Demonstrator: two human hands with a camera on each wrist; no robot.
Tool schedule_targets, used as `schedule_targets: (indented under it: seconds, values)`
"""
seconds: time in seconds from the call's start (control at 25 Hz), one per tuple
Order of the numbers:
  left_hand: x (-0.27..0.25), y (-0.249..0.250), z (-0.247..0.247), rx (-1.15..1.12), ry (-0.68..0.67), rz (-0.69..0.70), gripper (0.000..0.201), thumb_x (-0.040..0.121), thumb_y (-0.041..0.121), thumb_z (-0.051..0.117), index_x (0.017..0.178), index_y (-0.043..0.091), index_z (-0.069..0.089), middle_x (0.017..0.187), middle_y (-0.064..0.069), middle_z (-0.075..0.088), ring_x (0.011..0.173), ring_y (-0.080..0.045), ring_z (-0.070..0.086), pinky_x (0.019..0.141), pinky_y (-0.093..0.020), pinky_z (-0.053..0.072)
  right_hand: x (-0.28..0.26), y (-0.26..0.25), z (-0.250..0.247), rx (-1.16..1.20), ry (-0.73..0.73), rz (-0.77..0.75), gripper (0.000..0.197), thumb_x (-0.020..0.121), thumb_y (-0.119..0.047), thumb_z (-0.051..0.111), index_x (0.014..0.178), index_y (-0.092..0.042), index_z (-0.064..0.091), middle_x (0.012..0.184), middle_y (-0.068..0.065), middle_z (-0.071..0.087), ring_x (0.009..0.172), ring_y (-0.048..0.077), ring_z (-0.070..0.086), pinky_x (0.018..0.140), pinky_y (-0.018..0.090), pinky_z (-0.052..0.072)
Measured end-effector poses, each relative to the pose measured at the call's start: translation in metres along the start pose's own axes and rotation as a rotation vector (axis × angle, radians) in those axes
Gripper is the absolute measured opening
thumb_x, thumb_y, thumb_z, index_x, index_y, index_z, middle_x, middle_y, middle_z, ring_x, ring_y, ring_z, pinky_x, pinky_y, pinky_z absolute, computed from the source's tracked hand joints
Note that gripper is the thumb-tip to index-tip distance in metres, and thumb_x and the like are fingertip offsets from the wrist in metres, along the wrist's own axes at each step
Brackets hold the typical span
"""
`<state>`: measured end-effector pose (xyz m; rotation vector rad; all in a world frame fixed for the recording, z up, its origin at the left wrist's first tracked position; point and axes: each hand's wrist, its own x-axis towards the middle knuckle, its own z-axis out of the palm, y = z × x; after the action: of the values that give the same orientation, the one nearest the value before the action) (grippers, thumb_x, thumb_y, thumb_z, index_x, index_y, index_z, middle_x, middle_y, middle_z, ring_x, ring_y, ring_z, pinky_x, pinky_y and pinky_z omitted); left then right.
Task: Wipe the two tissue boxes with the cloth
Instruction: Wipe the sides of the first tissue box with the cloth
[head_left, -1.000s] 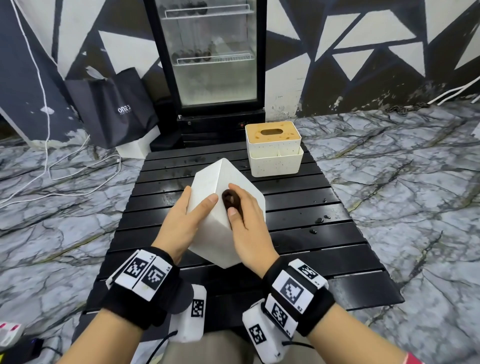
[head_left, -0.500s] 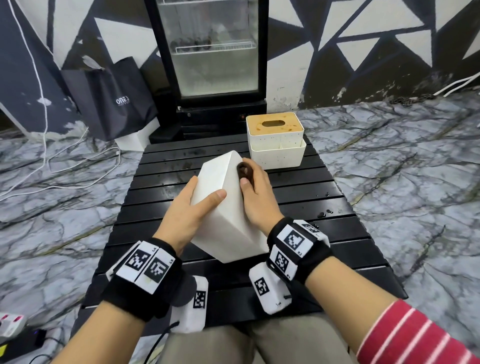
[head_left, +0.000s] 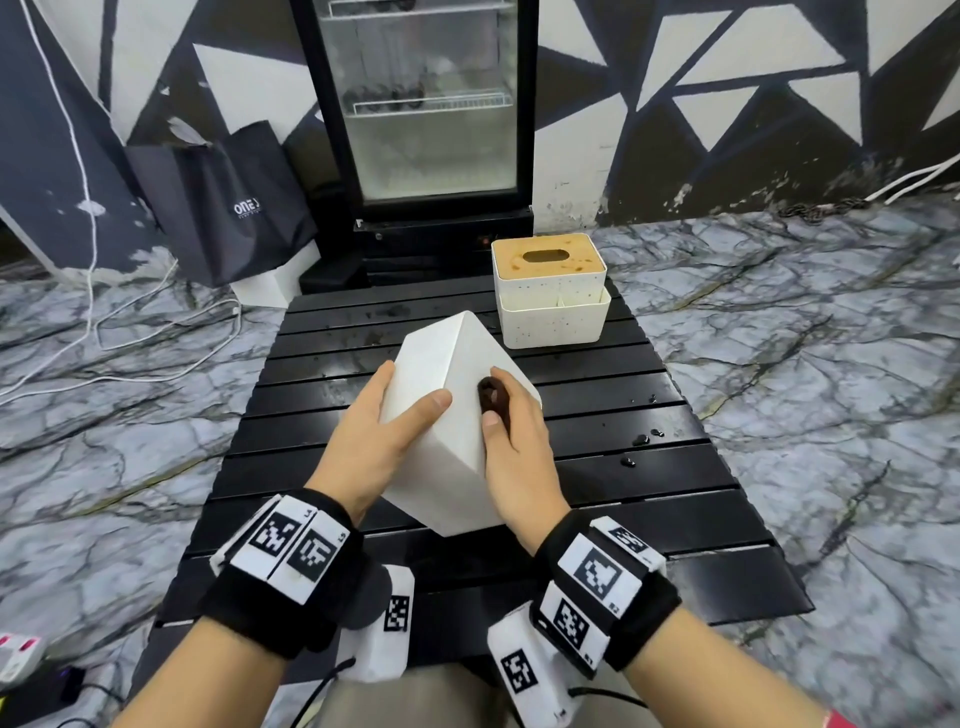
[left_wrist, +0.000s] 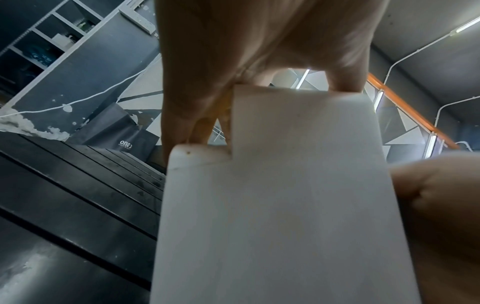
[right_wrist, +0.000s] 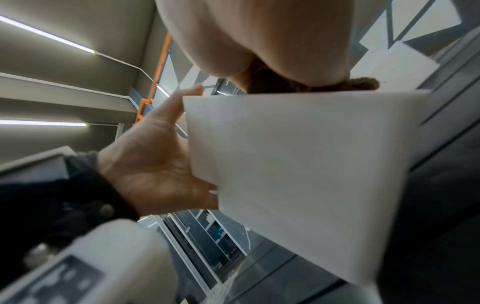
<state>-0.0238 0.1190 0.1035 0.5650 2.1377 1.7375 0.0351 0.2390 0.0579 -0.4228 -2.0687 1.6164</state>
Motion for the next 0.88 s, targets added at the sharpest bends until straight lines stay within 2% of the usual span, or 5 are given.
schedule_targets:
  seconds: [0.08,0.28,0.48,0.68,0.88]
  values:
    - [-0.002,0.006,0.004,0.027,-0.002,0.014,0.019,0.063,0.052,0.068,0.073,0.064,0.057,0.082,0.038,0.064,0.077,0.015,0.059,0.077,-0.019,0.043,0.003,-0.010,0.004,0.063,-0.005,-0.064,0.042,0.094,-0.011,0.038,0.135,-0.021,0.035,0.125,-0.015,0.037,0.131,0.016,0.031,0.112,0.040,0.022]
    - [-0.005,0.006,0.012,0.100,-0.004,0.095,0.045,0.063,0.055,0.069,0.105,0.043,0.057,0.103,0.020,0.066,0.099,0.000,0.061,0.086,-0.023,0.046,0.021,-0.023,-0.003,0.130,-0.011,-0.118,0.042,0.093,-0.009,0.038,0.133,-0.023,0.038,0.129,-0.012,0.038,0.129,0.011,0.033,0.112,0.033,0.024]
    - [-0.009,0.014,0.023,0.261,0.034,0.096,0.070,0.044,0.067,0.060,0.112,0.055,0.045,0.110,0.036,0.048,0.101,0.019,0.046,0.082,-0.006,0.033,0.039,-0.021,-0.034,0.113,-0.009,-0.132,0.041,0.093,-0.004,0.040,0.128,-0.026,0.045,0.132,0.000,0.046,0.121,0.006,0.042,0.108,0.027,0.031]
    - [-0.007,0.013,0.025,0.546,-0.070,0.088,0.108,0.053,0.054,0.071,0.146,0.028,0.024,0.145,0.016,0.033,0.129,-0.002,0.033,0.098,-0.017,0.025,0.052,-0.014,-0.072,0.113,0.032,-0.048,0.039,0.093,-0.005,0.043,0.124,-0.028,0.050,0.128,-0.003,0.051,0.120,0.009,0.046,0.107,0.029,0.034]
    - [-0.008,0.010,0.017,0.641,-0.222,0.132,0.111,0.043,0.068,0.057,0.144,0.036,0.023,0.132,0.031,0.030,0.129,0.001,0.032,0.107,-0.024,0.025,0.048,-0.018,-0.085,0.034,-0.067,0.009,0.032,0.093,-0.005,0.044,0.114,-0.027,0.054,0.111,-0.011,0.056,0.108,0.007,0.050,0.086,0.013,0.038]
